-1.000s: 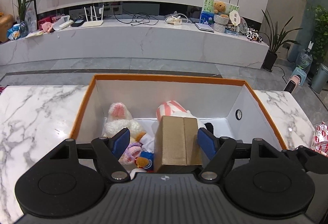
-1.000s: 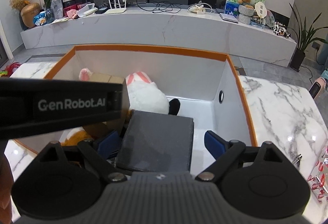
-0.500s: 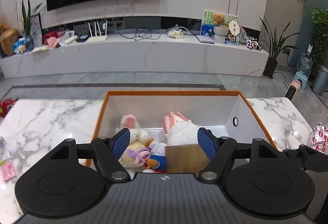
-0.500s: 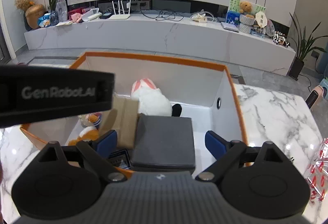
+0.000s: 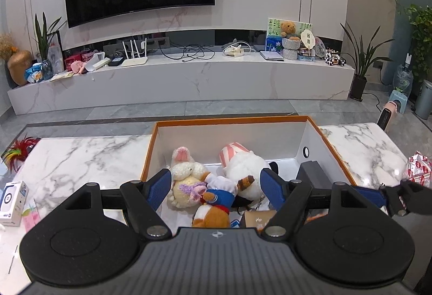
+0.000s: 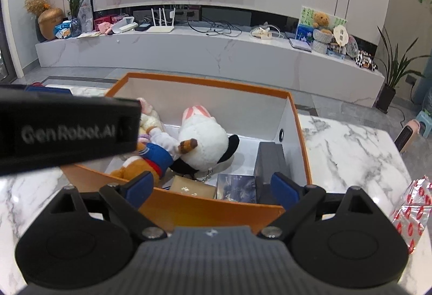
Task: Organize objects
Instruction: 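Withdraw both grippers toward the lotion tube and crochet ball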
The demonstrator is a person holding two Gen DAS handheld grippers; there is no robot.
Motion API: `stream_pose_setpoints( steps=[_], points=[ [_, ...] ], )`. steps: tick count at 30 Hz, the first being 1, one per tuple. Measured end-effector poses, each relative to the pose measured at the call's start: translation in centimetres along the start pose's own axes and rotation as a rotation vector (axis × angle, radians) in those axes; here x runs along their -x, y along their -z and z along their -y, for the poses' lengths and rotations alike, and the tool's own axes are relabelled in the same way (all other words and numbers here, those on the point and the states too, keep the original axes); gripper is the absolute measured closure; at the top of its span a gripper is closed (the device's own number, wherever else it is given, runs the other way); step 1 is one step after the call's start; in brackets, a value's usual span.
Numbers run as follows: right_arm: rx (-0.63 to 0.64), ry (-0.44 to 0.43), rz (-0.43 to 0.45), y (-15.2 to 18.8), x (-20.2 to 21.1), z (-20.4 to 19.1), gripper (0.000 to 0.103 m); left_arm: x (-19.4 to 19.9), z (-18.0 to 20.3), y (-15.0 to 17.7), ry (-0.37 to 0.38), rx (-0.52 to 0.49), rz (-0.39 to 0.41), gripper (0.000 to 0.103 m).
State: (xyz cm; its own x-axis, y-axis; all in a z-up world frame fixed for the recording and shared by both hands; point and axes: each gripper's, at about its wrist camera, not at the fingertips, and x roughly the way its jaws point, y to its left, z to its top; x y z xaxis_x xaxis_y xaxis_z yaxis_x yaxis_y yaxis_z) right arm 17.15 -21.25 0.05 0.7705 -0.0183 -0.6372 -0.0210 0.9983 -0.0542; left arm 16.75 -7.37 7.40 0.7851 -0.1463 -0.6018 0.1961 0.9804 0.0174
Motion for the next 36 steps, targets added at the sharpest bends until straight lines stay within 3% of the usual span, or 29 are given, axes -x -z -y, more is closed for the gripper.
stream_pose_setpoints(
  steps=[6,14,20,36],
  points=[
    [0.01,0.001,0.014,0.7,2.2,0.1,0.009,1.5,0.4,2.3,-0.021,-0.025,-0.014,0.017],
    [0.078,0.015,-0.007,4.3,4.6,-0.4,0.009,3.8,-0.4,5.7,-0.056,-0.065,-0.043,0.017],
    [0.1,0.002,-0.006,5.8,6.0,-1.5,0.009,5.6,-0.2,7.5,-0.076,-0.058,-0.014,0.017],
    [0.037,-0.053,-0.072,9.9,5.2,0.0,0.007,4.0,0.7,10.6,-0.048,-0.092,-0.064,0.017]
  ],
)
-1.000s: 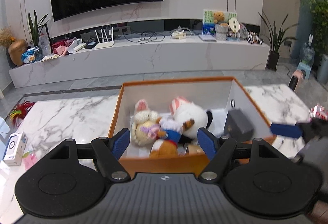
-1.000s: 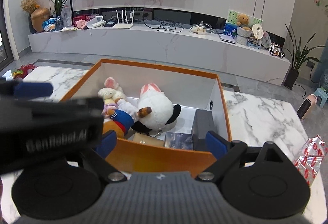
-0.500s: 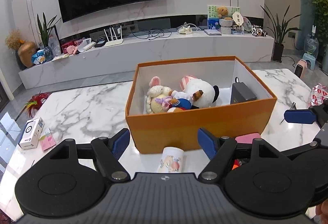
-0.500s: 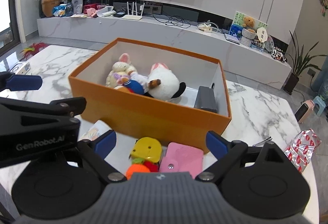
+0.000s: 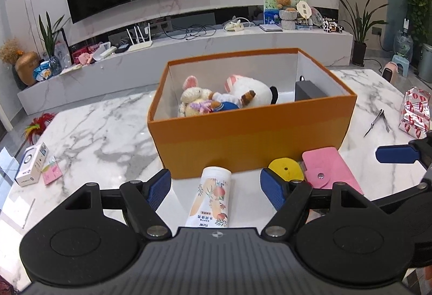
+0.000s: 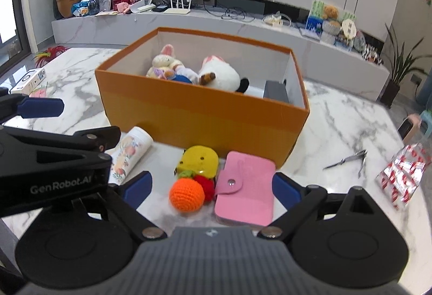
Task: Organize objects
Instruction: 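Withdraw both grippers toward the lotion tube and crochet ball, then grasp the white lotion tube with left gripper while right grasps orange crochet ball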
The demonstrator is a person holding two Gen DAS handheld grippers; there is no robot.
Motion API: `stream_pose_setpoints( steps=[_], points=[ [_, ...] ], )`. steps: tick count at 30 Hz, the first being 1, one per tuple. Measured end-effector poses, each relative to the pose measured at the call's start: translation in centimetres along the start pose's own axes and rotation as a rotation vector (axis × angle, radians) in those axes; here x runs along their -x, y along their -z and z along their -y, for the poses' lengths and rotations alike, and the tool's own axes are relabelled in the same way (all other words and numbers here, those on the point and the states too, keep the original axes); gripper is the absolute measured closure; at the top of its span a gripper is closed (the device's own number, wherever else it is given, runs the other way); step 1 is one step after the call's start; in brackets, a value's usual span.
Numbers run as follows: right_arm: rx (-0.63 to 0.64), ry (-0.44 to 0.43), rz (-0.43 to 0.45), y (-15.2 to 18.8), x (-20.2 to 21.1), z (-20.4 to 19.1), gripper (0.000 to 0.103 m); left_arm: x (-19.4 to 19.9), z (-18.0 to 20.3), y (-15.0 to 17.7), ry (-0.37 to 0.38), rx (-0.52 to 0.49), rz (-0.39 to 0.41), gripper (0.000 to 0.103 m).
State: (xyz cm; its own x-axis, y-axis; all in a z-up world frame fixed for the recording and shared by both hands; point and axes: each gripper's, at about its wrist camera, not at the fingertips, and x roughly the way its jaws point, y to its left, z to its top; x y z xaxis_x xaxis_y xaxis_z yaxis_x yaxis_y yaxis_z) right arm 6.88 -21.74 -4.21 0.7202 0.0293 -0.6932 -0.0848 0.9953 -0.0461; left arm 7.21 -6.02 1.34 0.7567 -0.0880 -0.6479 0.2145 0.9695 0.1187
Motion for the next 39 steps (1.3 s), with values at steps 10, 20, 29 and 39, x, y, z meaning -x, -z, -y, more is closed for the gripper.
stream_pose_setpoints(
  steps=[10,20,29,39],
  points=[
    [-0.011,-0.07,-0.055,1.7,-2.8,2.5,0.007,-4.1,-3.1,1.4,-0.012,0.019,-0.088,0.017],
    [-0.049,-0.203,-0.029,1.9,-4.5,2.4,0.018,-7.6,-3.9,2.9,0.051,0.058,-0.176,0.017],
    [0.016,-0.225,-0.033,1.8,-6.2,0.1,0.02,-9.3,-2.5,3.3,0.04,0.013,-0.203,0.017],
    [-0.019,-0.233,-0.052,2.0,-7.6,0.3,0.031,-10.2,-2.3,3.3,0.04,0.013,-0.219,0.017]
  ],
)
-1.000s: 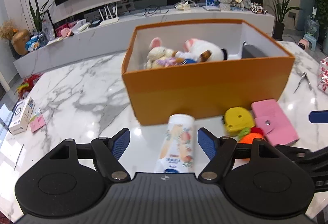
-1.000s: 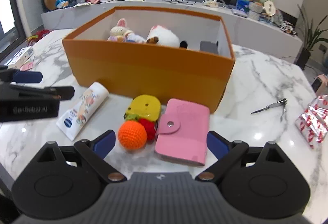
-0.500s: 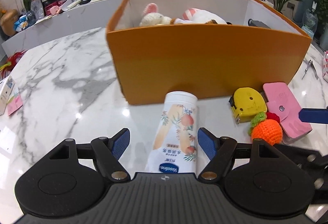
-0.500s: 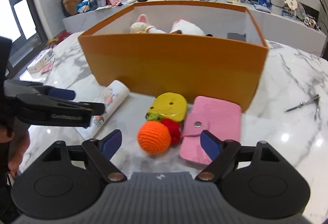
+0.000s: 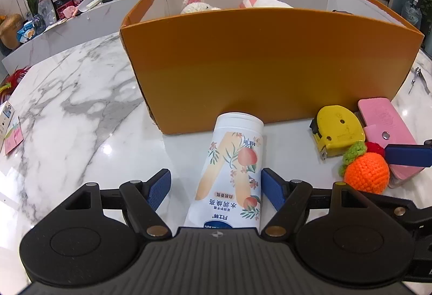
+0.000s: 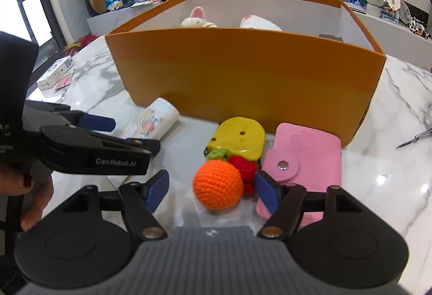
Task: Organize objects
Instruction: 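Grasp the white lotion tube with left gripper while right grasps orange crochet ball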
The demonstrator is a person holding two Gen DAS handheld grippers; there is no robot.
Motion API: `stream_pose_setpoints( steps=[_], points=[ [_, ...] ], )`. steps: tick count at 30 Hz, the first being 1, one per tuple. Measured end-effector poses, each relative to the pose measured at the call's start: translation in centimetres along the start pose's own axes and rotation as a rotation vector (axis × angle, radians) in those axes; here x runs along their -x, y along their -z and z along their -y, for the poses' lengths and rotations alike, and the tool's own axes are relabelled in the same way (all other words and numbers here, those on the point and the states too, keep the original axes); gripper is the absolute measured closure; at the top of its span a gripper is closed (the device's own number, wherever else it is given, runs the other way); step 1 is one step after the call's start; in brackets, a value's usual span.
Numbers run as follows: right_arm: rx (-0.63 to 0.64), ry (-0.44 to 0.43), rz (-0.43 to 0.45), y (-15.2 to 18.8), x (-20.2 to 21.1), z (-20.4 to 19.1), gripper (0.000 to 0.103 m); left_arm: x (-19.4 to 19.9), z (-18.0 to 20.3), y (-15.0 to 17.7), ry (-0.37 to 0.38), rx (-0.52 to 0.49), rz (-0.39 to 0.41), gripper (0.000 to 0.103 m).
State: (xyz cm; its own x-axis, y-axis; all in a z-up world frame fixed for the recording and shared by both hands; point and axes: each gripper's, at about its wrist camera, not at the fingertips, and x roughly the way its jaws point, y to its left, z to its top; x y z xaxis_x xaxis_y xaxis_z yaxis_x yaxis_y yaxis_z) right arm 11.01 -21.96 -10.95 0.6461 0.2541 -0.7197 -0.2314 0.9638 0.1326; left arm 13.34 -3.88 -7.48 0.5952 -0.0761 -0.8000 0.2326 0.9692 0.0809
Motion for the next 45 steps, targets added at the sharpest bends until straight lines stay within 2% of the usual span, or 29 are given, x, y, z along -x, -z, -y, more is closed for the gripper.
stream_pose_setpoints(
  steps=[17,33,39,40,41,42,45],
  points=[
    [0.03,0.018,-0.014,0.2,-1.7,-0.9,0.031,-0.3,-0.9,-0.2,0.038,0.066,-0.016,0.017],
    [0.064,0.03,-0.027,0.7,-2.1,-1.5,0.03,-0.4,-1.1,0.5,0.058,0.051,0.036,0.014],
    [0.073,0.015,-0.011,1.0,-2.2,-1.4,0.021,-0.4,-1.0,0.5,0.063,0.043,0.053,0.012],
    [0.084,0.02,-0.005,1.1,-2.2,-1.5,0.019,-0.4,-0.9,0.4,0.071,0.037,0.048,0.015],
    [0.096,0.032,0.003,1.3,-2.3,-1.6,0.017,-0.3,-0.7,0.3,0.083,0.026,0.049,0.029],
    [0.109,0.041,0.008,1.5,-2.4,-1.7,0.015,-0.1,-0.5,0.3,0.093,0.011,0.056,0.035],
    [0.137,0.057,0.02,2.0,-2.6,-1.9,0.008,-0.2,-0.2,0.3,0.094,0.006,0.067,0.038]
  ],
)
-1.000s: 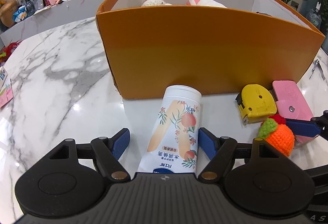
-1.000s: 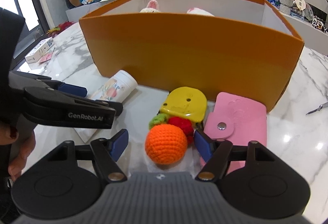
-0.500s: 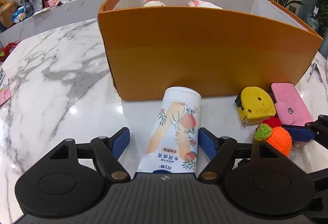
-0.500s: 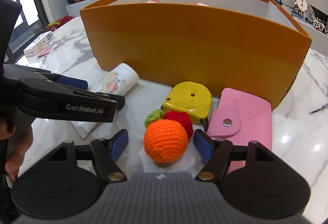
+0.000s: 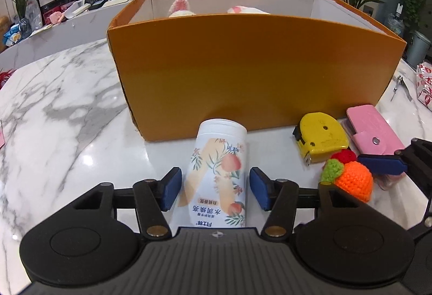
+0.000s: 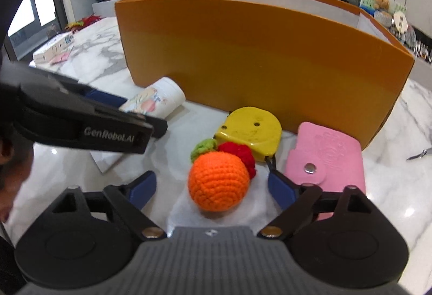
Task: Organize objects
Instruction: 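Grasp the white lotion tube with left gripper while right grasps orange crochet ball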
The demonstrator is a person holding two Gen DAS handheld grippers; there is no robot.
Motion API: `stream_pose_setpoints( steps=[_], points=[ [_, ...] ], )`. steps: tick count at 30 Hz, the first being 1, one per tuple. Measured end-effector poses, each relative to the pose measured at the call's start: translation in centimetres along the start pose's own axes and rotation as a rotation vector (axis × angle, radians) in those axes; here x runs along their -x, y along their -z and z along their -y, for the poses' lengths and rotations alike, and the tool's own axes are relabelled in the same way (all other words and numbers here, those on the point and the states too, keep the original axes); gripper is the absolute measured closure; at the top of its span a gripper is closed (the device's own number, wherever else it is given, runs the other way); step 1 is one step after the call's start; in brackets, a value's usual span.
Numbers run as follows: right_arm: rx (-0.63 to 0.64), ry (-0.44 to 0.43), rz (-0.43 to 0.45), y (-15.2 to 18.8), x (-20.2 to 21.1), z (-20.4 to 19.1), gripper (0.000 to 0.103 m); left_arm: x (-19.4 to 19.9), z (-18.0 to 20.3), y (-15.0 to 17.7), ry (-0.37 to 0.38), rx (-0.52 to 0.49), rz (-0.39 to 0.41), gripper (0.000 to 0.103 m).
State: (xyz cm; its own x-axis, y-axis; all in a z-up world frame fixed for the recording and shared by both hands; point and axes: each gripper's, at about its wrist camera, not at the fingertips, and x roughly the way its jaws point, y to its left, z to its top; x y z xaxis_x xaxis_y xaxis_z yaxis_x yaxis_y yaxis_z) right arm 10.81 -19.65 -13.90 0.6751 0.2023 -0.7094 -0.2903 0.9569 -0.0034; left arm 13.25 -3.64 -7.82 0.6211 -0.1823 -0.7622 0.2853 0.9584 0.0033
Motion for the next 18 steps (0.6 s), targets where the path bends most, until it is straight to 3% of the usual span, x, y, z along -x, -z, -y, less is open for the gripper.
stream_pose_setpoints(
  steps=[6,10,18],
  points=[
    [0.003,-0.005,0.011,0.0,-0.2,-0.1,0.005,-0.3,-0.4,0.3,0.024,-0.029,0.019,0.027],
    [-0.018,0.016,0.009,0.0,-0.5,-0.5,0.001,-0.3,-1.5,1.1,0.052,-0.057,0.049,0.011],
    [-0.013,0.014,0.054,0.7,-0.5,-0.6,0.001,-0.5,-1.1,1.2,0.086,-0.093,0.077,0.011]
  ],
)
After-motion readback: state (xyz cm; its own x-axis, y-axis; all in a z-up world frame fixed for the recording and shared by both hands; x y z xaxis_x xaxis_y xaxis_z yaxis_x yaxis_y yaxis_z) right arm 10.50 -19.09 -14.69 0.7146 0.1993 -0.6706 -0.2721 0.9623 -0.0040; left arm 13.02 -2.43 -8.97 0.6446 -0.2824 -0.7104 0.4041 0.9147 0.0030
